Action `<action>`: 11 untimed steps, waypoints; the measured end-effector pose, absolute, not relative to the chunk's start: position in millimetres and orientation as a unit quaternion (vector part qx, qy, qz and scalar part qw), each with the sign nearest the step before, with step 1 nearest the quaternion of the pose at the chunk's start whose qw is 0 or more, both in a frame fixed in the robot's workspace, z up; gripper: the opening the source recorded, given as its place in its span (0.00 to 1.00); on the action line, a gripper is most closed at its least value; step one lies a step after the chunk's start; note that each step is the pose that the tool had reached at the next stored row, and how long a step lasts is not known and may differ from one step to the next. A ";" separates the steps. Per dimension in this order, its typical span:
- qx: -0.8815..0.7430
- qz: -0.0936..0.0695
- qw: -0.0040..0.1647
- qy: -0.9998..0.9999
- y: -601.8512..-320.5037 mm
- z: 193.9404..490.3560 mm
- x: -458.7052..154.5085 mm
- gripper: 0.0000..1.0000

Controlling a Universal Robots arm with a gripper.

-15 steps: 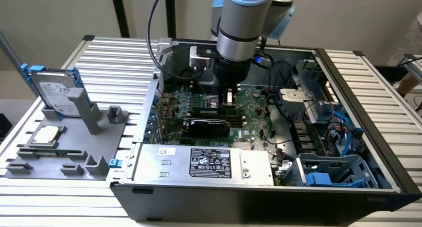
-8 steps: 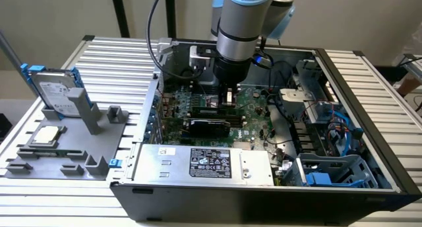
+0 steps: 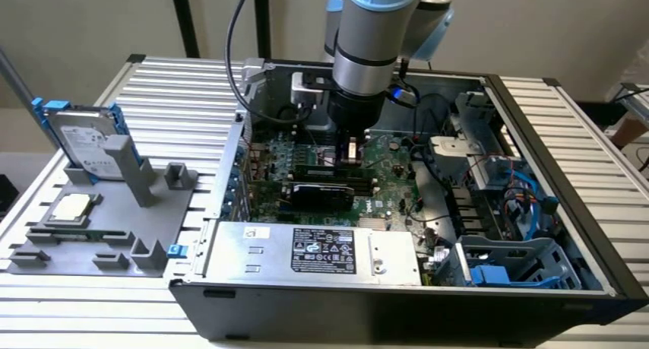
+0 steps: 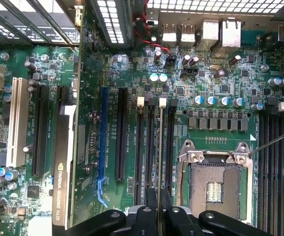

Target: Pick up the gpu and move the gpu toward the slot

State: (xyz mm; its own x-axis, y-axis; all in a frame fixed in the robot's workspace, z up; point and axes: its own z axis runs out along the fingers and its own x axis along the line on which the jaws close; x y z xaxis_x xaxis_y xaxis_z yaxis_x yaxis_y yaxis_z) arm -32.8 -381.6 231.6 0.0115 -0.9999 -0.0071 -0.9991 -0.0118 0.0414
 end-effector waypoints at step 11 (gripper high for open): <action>0.711 -0.017 0.012 -0.703 -380.1 230.4 -34.0 0.14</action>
